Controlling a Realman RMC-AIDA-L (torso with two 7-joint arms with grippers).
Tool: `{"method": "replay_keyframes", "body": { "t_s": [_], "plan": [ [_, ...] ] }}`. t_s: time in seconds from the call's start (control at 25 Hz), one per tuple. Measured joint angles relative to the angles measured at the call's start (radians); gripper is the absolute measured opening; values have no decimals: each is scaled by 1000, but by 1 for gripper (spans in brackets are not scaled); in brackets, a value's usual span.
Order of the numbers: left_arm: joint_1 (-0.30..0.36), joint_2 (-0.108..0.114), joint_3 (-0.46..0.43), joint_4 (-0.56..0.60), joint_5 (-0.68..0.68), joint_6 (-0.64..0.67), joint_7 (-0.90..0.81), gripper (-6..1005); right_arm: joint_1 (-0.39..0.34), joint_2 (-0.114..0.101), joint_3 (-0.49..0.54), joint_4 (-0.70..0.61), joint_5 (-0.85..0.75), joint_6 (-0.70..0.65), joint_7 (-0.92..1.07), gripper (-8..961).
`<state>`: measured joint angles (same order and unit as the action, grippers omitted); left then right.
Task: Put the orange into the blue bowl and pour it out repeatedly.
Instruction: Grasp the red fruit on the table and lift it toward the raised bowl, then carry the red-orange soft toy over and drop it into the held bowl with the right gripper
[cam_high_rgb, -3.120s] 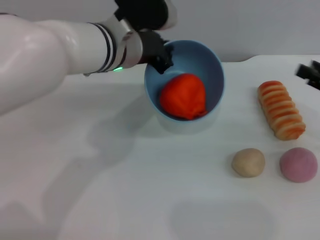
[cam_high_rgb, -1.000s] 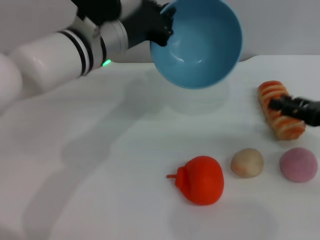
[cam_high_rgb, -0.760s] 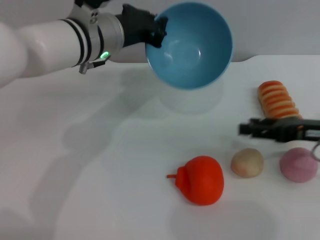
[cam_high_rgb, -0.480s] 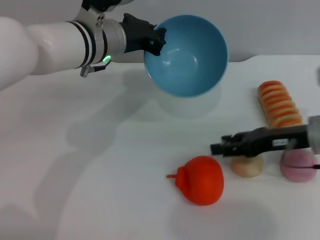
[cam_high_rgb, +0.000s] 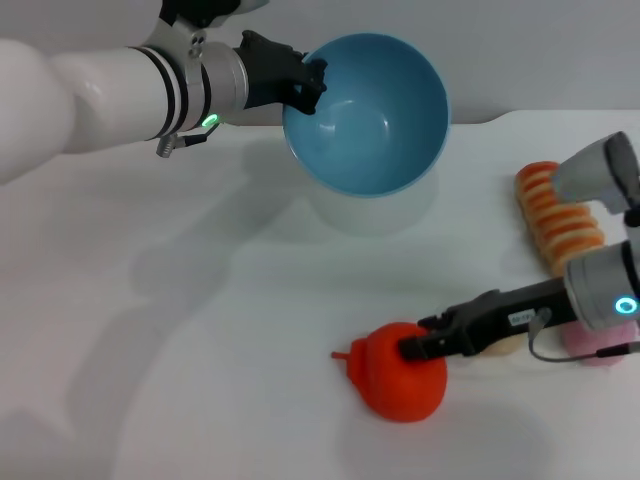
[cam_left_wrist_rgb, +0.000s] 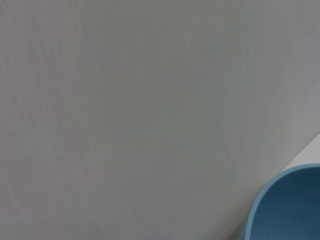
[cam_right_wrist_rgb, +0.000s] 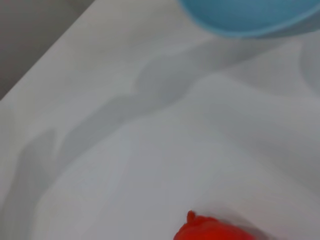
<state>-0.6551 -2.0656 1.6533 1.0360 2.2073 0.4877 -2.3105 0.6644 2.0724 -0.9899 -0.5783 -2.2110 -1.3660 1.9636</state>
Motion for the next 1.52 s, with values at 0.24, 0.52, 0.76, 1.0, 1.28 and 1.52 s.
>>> {"method": "replay_keyframes", "body": {
  "t_s": [0.24, 0.52, 0.76, 1.0, 1.28, 1.52],
  "plan": [
    [0, -2, 1, -1, 3, 0, -1, -1, 0, 1, -23, -5, 2, 10, -7, 476],
    [-1, -2, 8, -3, 3, -1, -13, 0, -8, 2, -20, -17, 75, 6, -41, 237],
    [-1, 0, 10, -4, 3, 2, -14, 0, -45, -3, -13, -58, 234, -57, -130, 106],
    [-17, 4, -19, -3, 65, 119, -72, 0, -154, -8, 25, -355, 400, -220, -126, 60],
    [-43, 4, -24, 76, 153, 362, -174, 0, -169, -15, 197, -514, 468, -338, -103, 31],
    [-73, -1, 20, 111, 156, 493, -208, -1, -167, -16, 215, -453, 391, -260, -109, 34]
  ]
}}
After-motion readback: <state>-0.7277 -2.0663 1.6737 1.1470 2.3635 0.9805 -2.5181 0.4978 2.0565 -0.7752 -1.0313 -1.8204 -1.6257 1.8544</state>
